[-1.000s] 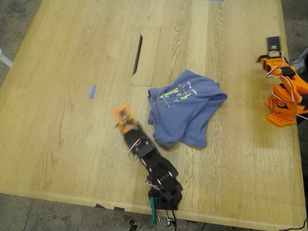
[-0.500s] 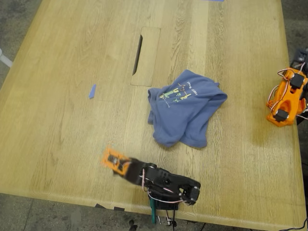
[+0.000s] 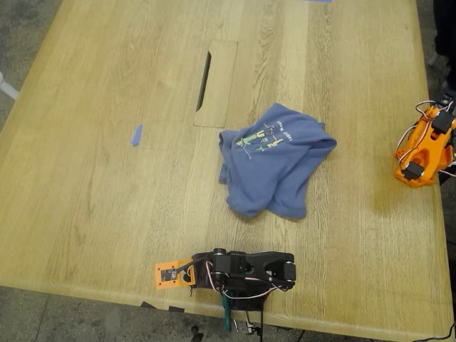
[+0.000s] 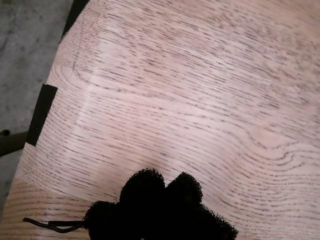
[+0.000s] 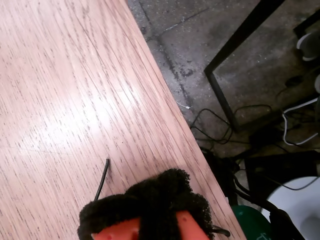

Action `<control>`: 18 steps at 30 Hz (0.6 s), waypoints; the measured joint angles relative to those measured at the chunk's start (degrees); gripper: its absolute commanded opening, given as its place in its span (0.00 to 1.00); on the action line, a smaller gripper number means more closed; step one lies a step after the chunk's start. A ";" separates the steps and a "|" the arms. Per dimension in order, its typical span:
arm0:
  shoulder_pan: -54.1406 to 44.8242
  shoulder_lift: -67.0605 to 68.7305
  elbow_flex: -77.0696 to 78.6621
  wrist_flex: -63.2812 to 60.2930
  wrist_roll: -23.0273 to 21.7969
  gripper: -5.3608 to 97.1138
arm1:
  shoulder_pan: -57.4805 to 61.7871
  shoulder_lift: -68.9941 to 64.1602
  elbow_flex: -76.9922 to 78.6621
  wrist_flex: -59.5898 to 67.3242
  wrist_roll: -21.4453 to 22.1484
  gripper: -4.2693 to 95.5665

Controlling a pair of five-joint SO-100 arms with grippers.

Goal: Fold a T-shirt

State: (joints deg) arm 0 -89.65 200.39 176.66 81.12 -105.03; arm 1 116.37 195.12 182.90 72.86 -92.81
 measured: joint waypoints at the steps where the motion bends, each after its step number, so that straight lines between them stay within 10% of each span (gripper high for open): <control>1: 0.00 0.00 0.00 -0.09 -0.79 0.05 | 0.09 0.00 0.09 0.00 0.26 0.04; 18: 0.00 0.00 0.00 -0.09 -1.58 0.05 | 0.09 0.00 0.26 -0.62 1.41 0.04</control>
State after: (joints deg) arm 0 -89.65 200.39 176.66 81.04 -106.61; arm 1 116.46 195.12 183.16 72.25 -91.41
